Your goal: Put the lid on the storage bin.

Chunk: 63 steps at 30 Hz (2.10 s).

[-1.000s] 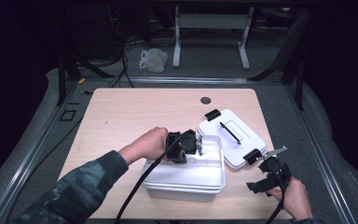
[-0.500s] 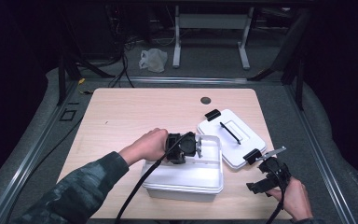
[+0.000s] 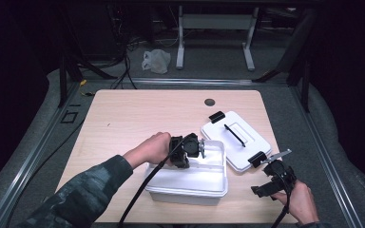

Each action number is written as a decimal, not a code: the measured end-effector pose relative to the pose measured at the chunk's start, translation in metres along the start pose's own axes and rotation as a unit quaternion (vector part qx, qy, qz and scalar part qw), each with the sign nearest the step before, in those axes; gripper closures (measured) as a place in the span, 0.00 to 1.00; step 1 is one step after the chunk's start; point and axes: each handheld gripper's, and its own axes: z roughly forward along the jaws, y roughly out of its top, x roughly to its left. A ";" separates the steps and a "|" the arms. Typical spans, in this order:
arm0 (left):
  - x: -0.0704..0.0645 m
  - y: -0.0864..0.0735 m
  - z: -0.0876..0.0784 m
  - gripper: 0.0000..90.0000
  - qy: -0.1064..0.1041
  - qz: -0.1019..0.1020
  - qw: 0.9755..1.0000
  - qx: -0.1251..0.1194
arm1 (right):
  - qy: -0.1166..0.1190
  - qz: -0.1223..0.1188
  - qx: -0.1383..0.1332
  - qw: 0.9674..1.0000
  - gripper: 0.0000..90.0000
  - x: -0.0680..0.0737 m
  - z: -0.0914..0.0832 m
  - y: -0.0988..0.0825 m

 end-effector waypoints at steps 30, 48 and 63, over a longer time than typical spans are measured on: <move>-0.027 -0.151 -0.066 0.00 0.136 -0.284 0.945 -0.091 | -0.026 -0.013 0.018 0.999 0.02 0.001 0.003 0.007; -0.049 -0.223 -0.011 0.00 0.117 -0.398 0.905 -0.090 | -0.070 -0.043 0.040 0.996 0.04 -0.013 0.003 0.054; -0.047 -0.234 0.000 0.00 0.120 -0.409 0.902 -0.065 | -0.066 -0.064 0.063 0.994 0.20 -0.024 0.032 0.152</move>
